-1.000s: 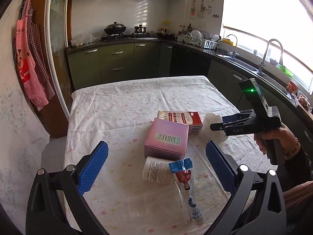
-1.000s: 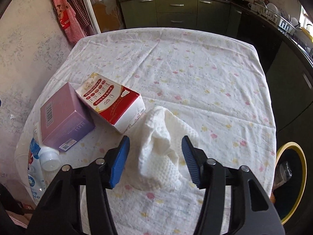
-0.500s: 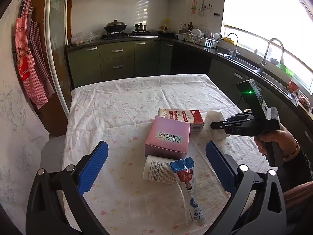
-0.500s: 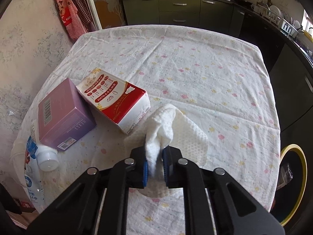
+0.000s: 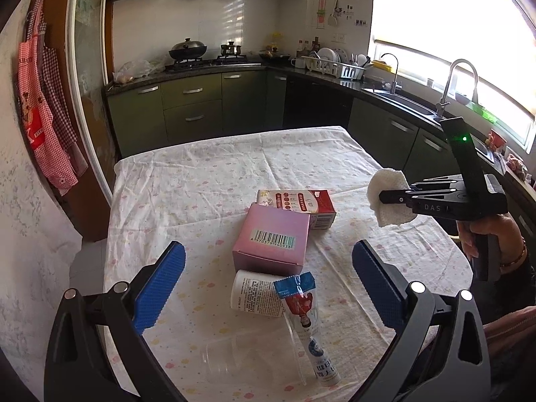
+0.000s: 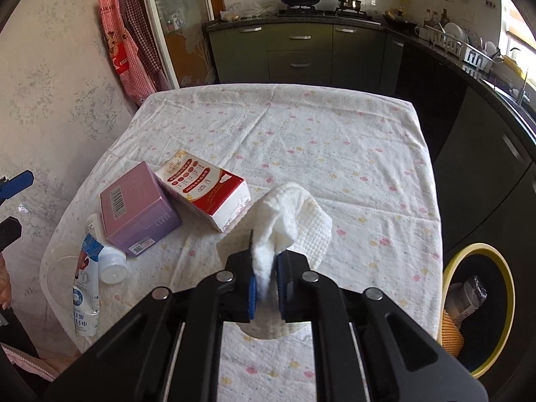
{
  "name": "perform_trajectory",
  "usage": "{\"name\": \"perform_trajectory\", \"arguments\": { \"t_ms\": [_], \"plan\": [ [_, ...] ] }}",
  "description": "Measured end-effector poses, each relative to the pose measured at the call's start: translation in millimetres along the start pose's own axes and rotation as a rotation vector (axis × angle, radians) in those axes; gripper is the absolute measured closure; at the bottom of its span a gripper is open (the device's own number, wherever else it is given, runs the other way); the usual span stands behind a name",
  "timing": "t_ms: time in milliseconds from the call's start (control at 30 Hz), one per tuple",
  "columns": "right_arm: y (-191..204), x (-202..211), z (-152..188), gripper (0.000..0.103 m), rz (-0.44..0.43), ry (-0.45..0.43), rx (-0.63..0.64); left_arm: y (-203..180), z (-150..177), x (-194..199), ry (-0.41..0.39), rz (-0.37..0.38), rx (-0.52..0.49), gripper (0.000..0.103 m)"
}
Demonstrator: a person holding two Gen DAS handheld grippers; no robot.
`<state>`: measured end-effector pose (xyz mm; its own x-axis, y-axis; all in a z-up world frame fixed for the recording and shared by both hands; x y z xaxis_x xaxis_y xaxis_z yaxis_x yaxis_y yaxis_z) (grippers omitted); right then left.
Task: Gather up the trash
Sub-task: 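Carry the tissue over the bin and open the right tool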
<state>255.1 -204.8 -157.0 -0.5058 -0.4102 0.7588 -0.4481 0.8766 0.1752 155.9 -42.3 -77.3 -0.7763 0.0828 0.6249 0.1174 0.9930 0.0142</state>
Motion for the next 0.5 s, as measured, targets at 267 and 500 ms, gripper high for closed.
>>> {"name": "perform_trajectory", "arguments": {
  "t_ms": [267, 500],
  "plan": [
    [-90, 36, 24, 0.094, 0.137, -0.038, -0.161, -20, -5, -1, 0.004, 0.021, -0.039, 0.005],
    [-188, 56, 70, 0.094, 0.275, -0.023, -0.336, -40, -13, -2, 0.001, 0.032, -0.07, 0.005]
  ]
}}
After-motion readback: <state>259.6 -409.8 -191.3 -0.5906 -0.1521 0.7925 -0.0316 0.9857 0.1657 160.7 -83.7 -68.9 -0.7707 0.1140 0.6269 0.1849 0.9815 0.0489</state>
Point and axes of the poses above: each gripper's, at about its wrist camera, not at the fingertips, and x roughly against the way its jaws point, y to its left, z to its underside, the point moved 7 cm from there along -x, roughly the way its jaws point, and after that the axes turned 6 degrees about -z, right-handed, at the moved point
